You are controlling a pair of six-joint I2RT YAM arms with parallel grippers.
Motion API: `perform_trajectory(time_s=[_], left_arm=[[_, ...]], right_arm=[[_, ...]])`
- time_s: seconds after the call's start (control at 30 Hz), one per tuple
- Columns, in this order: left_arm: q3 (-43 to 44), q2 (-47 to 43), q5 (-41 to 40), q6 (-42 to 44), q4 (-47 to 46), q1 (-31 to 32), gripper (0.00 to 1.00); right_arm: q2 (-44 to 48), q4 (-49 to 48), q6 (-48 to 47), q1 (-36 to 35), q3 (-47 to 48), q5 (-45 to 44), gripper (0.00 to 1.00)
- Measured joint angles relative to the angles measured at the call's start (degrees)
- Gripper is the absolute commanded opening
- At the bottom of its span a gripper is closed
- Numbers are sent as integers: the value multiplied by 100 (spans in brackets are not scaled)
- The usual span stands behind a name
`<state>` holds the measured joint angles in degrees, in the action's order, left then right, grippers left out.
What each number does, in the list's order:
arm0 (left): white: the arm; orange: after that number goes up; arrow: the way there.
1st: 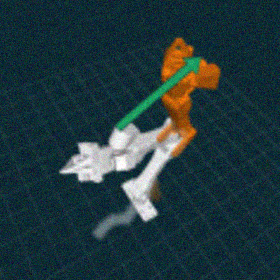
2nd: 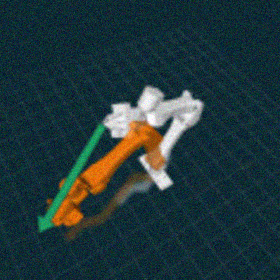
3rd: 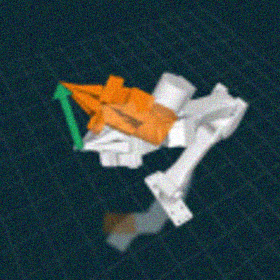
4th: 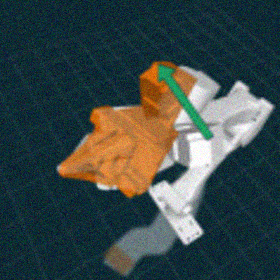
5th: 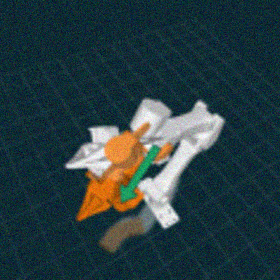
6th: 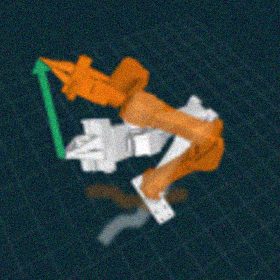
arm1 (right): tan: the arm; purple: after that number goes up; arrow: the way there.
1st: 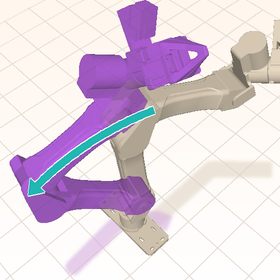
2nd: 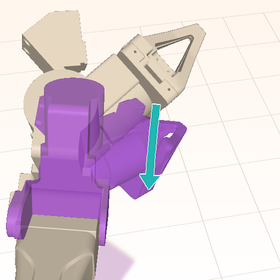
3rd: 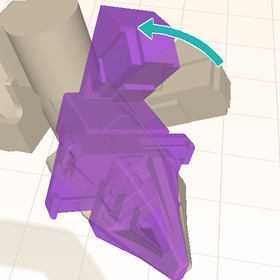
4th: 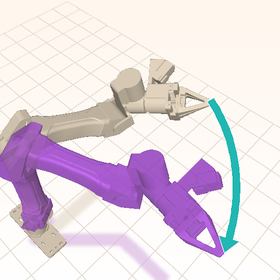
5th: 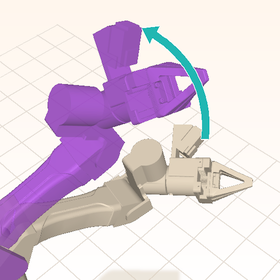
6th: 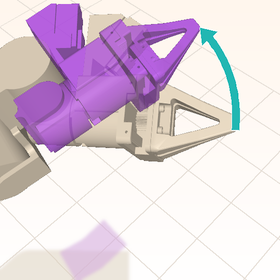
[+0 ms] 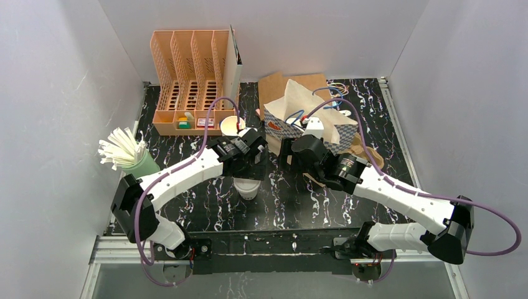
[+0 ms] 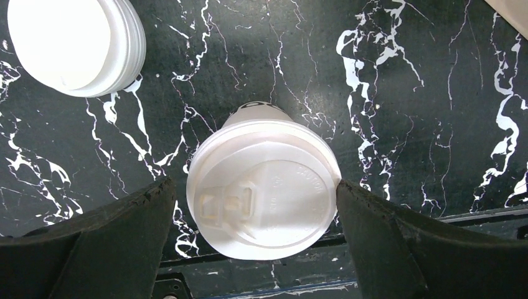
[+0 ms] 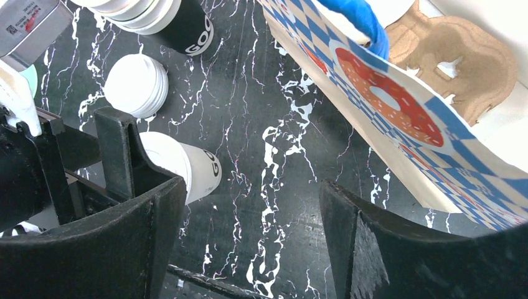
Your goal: Pack the takeout coffee
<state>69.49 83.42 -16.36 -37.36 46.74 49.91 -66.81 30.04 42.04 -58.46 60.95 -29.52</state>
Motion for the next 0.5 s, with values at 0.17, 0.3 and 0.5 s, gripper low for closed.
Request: perform_trajectory(time_s=[0.17, 0.3, 0.5], left_arm=[[66, 70, -46, -90, 4, 22, 95], [66, 70, -63, -129, 13, 33, 93], [59, 70, -63, -216, 20, 68, 91]], right_arm=[[0, -4, -2, 0, 0, -13, 87], [0, -4, -2, 0, 0, -11, 87], [2, 2, -2, 0, -94, -4, 87]])
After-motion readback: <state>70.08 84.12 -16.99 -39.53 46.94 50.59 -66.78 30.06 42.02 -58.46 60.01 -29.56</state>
